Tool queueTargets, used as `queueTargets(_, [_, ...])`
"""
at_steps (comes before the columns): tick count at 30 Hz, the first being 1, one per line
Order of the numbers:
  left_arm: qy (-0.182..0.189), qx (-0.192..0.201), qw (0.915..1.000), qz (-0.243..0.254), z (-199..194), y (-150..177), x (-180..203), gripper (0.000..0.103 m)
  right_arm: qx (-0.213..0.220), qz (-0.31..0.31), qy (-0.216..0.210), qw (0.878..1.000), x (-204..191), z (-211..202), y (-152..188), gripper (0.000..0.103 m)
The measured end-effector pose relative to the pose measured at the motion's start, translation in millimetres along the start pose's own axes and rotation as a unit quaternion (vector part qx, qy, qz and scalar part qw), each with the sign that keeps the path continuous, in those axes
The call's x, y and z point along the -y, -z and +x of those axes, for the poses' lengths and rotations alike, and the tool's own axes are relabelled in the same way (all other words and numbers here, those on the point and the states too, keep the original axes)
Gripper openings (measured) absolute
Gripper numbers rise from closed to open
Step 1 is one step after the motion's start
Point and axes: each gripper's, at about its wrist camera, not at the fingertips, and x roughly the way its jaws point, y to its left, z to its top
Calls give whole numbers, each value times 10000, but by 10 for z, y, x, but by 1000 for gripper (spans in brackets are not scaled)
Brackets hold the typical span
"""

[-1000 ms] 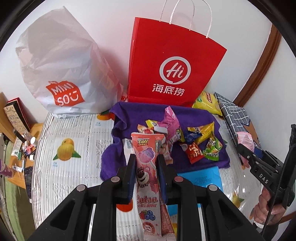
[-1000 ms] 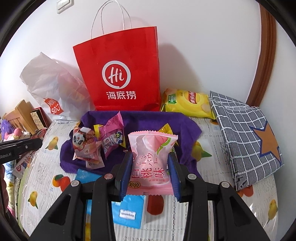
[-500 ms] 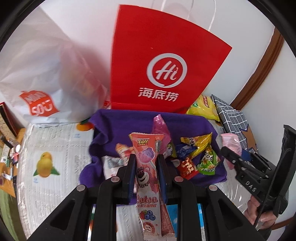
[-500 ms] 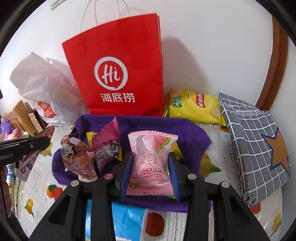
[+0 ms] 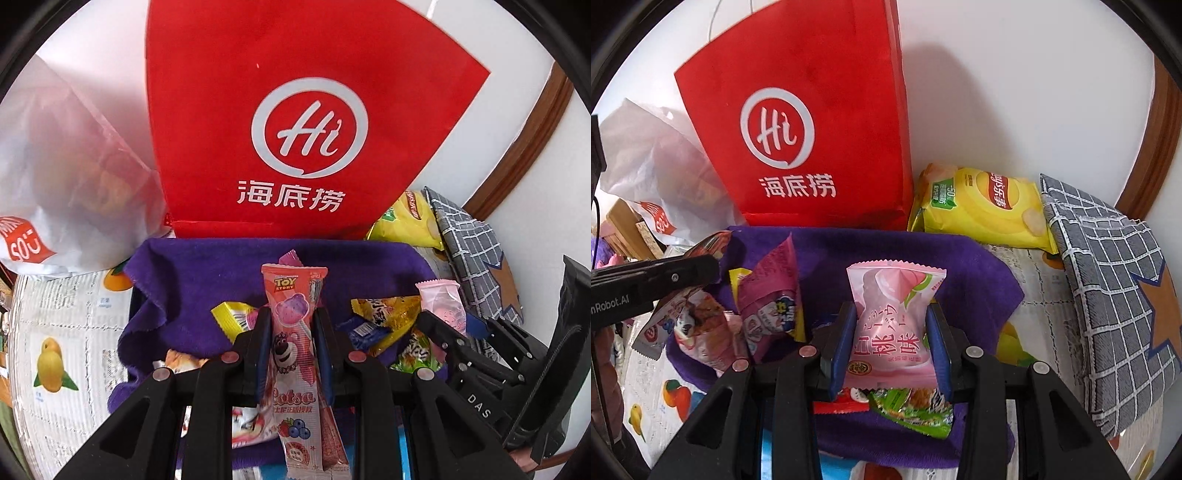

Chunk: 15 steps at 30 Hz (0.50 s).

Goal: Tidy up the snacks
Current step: 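Carry the peach packet and Toy Story packet over the purple towel with both tools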

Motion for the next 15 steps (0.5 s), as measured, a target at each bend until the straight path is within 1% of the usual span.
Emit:
queueTargets(2, [-30,-5,10000,-8,31,-10,-8,22,-43,-3,0,10000,4,49,-4,39])
queueTargets(5, [-169,-6,9999,23,103,-15,0,22,-87,-68,36,9999,-6,105,1,39])
queueTargets(15, [-193,-96,9998,-18,290,9,-30,24,-229,-120,110,9996,0,275,31,39])
